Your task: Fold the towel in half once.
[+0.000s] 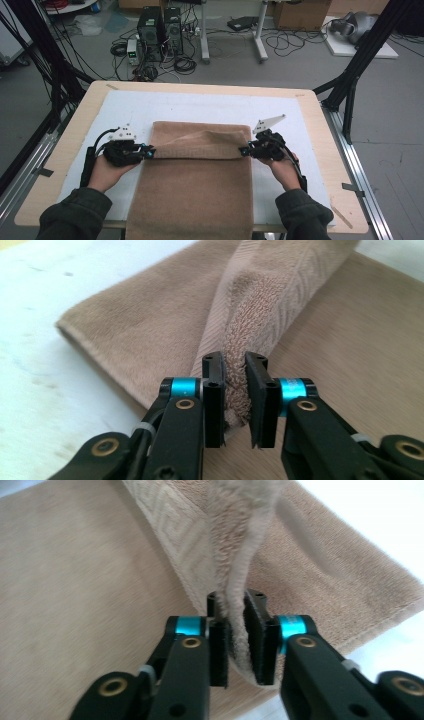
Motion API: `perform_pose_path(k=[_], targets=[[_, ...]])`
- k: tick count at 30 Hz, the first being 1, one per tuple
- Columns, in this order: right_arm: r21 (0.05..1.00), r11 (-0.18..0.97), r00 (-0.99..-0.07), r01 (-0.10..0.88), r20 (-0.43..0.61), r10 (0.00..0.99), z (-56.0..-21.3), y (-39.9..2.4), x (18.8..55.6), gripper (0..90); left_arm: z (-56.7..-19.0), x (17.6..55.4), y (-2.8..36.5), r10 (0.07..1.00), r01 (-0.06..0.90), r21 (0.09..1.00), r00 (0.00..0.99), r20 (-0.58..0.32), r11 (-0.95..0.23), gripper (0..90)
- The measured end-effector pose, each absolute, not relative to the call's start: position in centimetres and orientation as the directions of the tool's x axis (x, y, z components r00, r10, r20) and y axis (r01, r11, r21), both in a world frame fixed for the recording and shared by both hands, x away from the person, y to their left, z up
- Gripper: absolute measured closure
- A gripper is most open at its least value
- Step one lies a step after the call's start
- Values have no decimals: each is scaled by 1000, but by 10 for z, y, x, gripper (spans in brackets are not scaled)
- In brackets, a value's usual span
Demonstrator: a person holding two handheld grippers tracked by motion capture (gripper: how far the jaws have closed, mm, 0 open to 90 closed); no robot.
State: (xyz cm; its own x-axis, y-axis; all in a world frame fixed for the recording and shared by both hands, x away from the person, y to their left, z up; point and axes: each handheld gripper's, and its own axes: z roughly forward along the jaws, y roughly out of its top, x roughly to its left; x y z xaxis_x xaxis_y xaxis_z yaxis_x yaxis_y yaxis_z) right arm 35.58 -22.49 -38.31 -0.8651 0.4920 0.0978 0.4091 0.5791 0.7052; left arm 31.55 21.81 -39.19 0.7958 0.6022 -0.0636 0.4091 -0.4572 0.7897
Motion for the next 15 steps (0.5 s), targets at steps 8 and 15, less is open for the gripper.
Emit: perform_pose_path(k=[8,15], targets=[[730,539,-864,420,141,483,-386,-238,336,648,-387,300,226,585,408,805,805,-94,-431,562],[775,483,-866,407,161,473,-368,-236,344,586,-390,308,226,601,438,793,791,-116,-424,516]])
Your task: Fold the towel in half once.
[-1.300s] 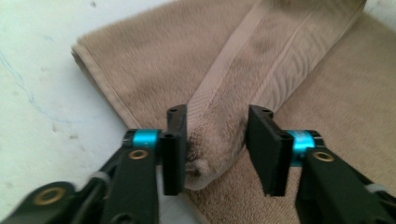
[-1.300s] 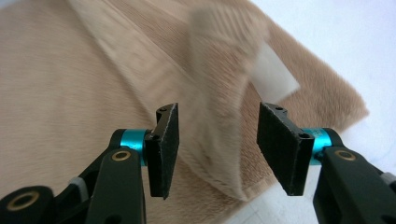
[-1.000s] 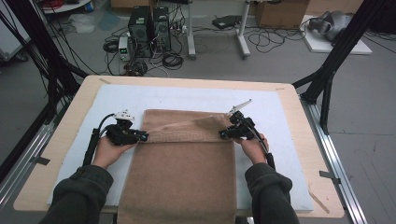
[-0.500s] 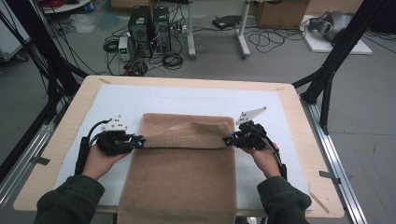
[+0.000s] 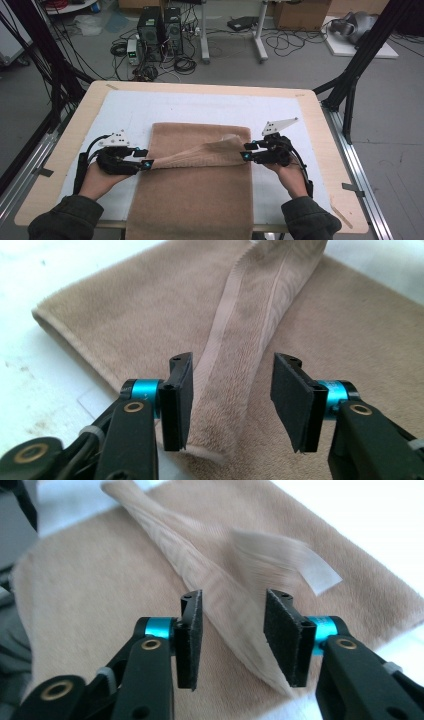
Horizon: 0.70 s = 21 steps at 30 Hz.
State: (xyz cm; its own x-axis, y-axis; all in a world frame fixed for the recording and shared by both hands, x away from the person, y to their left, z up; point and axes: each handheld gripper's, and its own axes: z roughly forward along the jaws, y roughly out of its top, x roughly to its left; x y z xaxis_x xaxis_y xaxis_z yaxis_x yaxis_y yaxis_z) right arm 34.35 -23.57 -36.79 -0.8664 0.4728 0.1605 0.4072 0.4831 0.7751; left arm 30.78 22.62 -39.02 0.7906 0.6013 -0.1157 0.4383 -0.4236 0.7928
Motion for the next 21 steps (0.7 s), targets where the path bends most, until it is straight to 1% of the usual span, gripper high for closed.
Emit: perform_pose_path(k=[2,4,5,8,10,14,16,21], targets=[[781,481,-867,399,149,476,-365,-233,343,562,-395,310,225,599,454,782,790,-130,-428,514],[775,491,-866,399,141,480,-364,-231,344,549,-399,311,221,585,459,760,801,-129,-461,517],[768,500,-859,400,124,497,-364,-230,344,536,-402,310,219,575,460,745,808,-126,-483,523],[745,515,-842,423,112,528,-367,-229,349,501,-410,306,209,533,451,703,838,-121,-550,591],[733,513,-830,447,127,542,-370,-230,353,488,-412,305,205,508,441,695,852,-126,-568,642],[712,512,-813,480,144,564,-378,-228,363,457,-413,303,204,484,436,697,863,-144,-570,650],[704,519,-808,485,133,574,-382,-227,366,437,-413,303,207,471,444,703,865,-174,-555,650],[676,524,-795,519,156,586,-394,-222,374,439,-416,302,211,470,446,705,864,-180,-551,646]])
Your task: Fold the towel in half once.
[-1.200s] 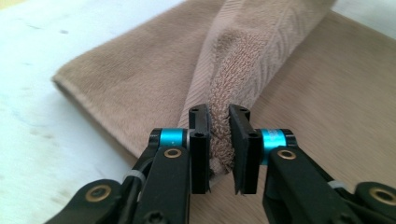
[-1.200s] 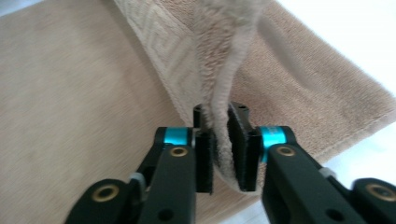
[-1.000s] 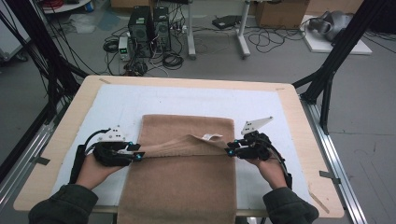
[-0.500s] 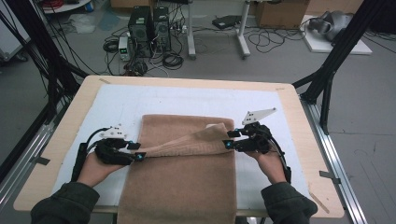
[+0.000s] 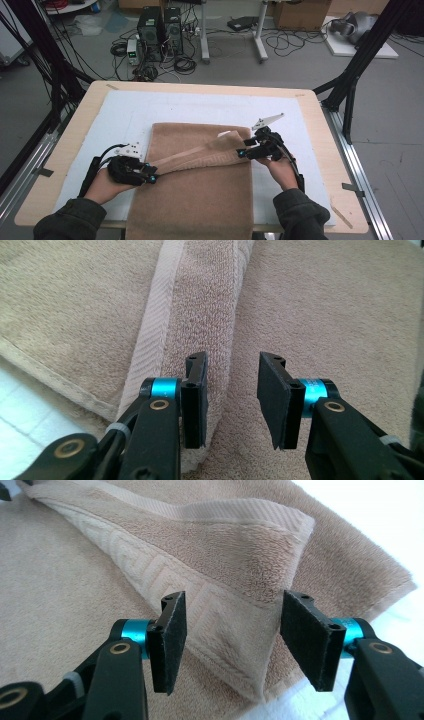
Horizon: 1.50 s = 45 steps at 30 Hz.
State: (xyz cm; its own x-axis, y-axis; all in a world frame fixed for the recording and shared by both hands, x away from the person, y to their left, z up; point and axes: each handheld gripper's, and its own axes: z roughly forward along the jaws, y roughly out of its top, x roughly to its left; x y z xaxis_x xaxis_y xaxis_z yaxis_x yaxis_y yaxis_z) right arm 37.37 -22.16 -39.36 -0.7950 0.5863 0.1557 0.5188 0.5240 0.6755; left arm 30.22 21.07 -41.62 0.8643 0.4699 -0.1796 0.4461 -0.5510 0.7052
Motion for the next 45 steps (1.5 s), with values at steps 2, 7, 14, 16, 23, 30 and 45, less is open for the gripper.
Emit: perform_pose_path(k=[2,7,14,16,23,30,45], targets=[[666,523,-784,532,154,601,-398,-221,377,462,-419,302,210,467,446,699,866,-179,-559,647],[664,512,-768,546,151,623,-402,-218,385,472,-420,301,210,463,441,706,868,-178,-554,649],[664,520,-756,537,107,645,-402,-205,400,487,-403,314,223,581,453,793,799,-158,-407,614],[654,536,-762,533,96,640,-402,-198,407,486,-403,322,222,620,469,791,770,-150,-392,606],[613,581,-789,536,119,603,-416,-180,420,624,-431,337,209,611,536,683,775,-164,-497,619],[625,579,-826,523,202,527,-409,-189,405,817,-423,324,208,566,476,708,814,-130,-522,870],[750,527,-892,399,186,412,-368,-235,309,656,-391,269,220,493,391,789,860,-130,-474,773]])
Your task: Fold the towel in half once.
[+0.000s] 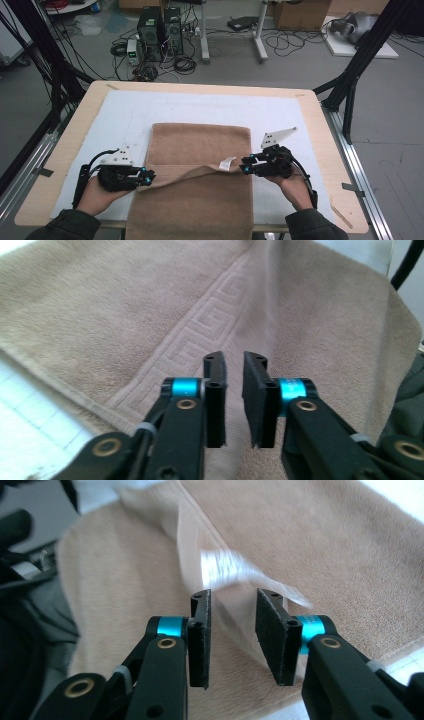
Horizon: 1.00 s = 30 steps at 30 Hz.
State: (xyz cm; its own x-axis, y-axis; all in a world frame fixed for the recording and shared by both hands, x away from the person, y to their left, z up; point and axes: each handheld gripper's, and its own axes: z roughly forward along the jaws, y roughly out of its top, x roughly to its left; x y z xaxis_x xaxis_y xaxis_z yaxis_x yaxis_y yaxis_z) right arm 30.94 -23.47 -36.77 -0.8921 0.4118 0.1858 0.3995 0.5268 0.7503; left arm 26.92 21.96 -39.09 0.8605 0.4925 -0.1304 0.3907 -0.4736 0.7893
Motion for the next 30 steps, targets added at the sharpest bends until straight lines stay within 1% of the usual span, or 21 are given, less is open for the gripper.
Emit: perform_pose_path(k=[3,6,7,9,11,13,14,16,18,19,20,22,25,30], targets=[[746,536,-888,395,160,432,-365,-240,308,622,-394,274,222,519,399,784,847,-117,-475,714],[727,546,-875,416,155,459,-376,-239,312,587,-405,279,220,541,399,769,837,-82,-500,647],[721,548,-871,424,158,465,-382,-238,313,578,-411,281,219,547,413,763,832,-93,-497,635],[702,559,-865,440,165,474,-397,-234,314,578,-421,284,219,564,422,735,823,-66,-530,599],[691,571,-864,444,159,478,-407,-230,313,584,-433,286,220,575,447,723,814,-83,-527,587],[675,585,-863,449,156,481,-417,-226,311,607,-439,285,223,574,442,736,814,-88,-513,590],[671,592,-865,446,154,477,-422,-224,310,627,-440,284,223,581,443,747,808,-93,-495,600],[653,616,-872,441,148,467,-431,-218,309,685,-441,283,224,585,434,751,807,-79,-498,635],[661,621,-876,420,116,469,-435,-215,306,726,-441,281,221,593,428,751,803,-61,-503,675],[663,620,-875,420,113,471,-435,-215,306,754,-441,281,221,589,428,747,806,-61,-508,703],[661,620,-873,422,113,474,-435,-215,306,782,-441,281,220,586,426,746,808,-59,-512,751],[659,621,-873,424,116,473,-434,-215,306,830,-441,281,217,595,430,746,802,-56,-509,804],[659,625,-878,418,115,465,-432,-214,307,853,-439,281,218,596,435,744,801,-62,-507,849],[682,607,-880,408,118,460,-422,-217,304,856,-432,278,223,591,440,761,802,-93,-477,859]])
